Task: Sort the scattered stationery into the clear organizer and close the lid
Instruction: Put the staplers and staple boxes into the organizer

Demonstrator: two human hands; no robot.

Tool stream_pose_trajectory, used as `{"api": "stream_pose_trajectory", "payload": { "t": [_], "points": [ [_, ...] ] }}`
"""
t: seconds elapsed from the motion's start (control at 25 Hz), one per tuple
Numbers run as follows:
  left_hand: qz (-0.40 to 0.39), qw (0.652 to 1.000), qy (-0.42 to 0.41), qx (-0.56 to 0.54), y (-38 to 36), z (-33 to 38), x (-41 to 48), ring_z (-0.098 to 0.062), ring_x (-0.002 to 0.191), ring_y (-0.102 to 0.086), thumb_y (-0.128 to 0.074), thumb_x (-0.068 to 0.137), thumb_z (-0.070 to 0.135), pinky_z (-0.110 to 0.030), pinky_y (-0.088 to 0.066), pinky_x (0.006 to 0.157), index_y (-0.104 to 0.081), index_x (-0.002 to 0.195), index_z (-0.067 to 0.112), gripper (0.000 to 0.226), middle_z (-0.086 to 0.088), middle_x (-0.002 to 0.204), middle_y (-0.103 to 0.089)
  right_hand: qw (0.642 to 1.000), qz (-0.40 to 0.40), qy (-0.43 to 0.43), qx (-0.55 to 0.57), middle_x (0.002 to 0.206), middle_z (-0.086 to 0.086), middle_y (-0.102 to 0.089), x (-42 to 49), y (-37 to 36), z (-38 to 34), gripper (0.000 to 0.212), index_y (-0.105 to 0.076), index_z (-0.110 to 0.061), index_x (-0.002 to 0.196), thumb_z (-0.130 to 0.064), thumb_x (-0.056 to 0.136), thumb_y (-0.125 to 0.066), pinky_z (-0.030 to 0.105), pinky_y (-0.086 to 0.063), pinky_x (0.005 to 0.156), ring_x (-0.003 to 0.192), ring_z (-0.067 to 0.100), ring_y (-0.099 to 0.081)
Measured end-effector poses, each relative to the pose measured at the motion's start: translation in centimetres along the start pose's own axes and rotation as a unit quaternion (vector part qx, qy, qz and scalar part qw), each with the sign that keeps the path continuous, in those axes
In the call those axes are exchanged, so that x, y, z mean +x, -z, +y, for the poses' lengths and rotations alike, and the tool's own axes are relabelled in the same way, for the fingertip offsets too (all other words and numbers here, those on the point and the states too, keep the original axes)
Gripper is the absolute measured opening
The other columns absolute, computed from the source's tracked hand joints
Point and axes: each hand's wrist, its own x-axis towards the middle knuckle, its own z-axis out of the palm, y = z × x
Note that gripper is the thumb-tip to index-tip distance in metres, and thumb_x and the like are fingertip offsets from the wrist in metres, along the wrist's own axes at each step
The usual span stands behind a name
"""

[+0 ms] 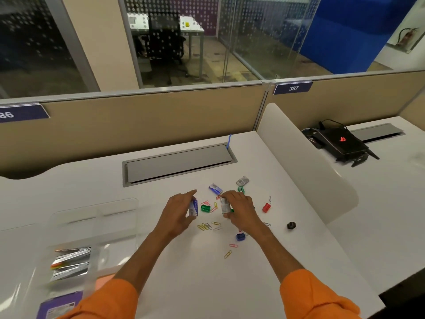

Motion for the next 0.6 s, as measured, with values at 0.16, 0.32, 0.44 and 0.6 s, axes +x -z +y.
{"api": "stream_pose_trajectory", "payload": {
  "t": [0.16,0.32,0.44,0.6],
  "points": [
    [0.041,0.999,-0.008,0.02,2.9,-3.3,-3.1,-0.02,0.118,-0.051,-0.075,0.079,0.027,-0.03,-0.036,0.102,-0.037,0.141,0.018,0.074,0.001,0.126,-0.059,0.999,-0.007,0.044,0.012,0.13,-0.004,-0.05,0.5,-1.9,-4.5,0.056,-0.048,-0.025,0.129,-0.016,0.079,-0.072,0.031,-0.028,0.096,0.123,0.018,-0.043],
    [0.065,0.997,0.029,0.044,5.9,-8.2,-7.3,-0.021,0.113,-0.053,-0.078,0.076,0.025,-0.033,-0.036,0.102,-0.039,0.141,0.017,0.076,0.003,0.121,-0.062,0.994,-0.033,0.098,0.02,0.13,-0.004,-0.049,1.0,-4.6,-11.0,0.055,-0.046,-0.023,0.129,-0.018,0.08,-0.072,0.03,-0.029,0.095,0.12,0.018,-0.043],
    [0.074,0.994,0.066,0.05,7.7,-12.0,-10.6,-0.021,0.113,-0.054,-0.079,0.073,0.026,-0.033,-0.035,0.103,-0.04,0.14,0.018,0.077,0.004,0.12,-0.063,0.989,-0.057,0.13,0.031,0.131,-0.004,-0.048,1.0,-7.1,-16.1,0.055,-0.046,-0.023,0.13,-0.023,0.081,-0.072,0.028,-0.027,0.096,0.12,0.017,-0.042],
    [0.069,0.99,0.113,0.053,8.8,-15.9,-14.4,-0.022,0.114,-0.054,-0.079,0.074,0.031,-0.034,-0.035,0.104,-0.041,0.139,0.019,0.076,0.0,0.121,-0.062,0.982,-0.07,0.167,0.047,0.128,-0.004,-0.048,0.8,-10.1,-21.4,0.055,-0.048,-0.024,0.128,-0.031,0.079,-0.073,0.029,-0.027,0.093,0.118,0.017,-0.043]
  ]
}}
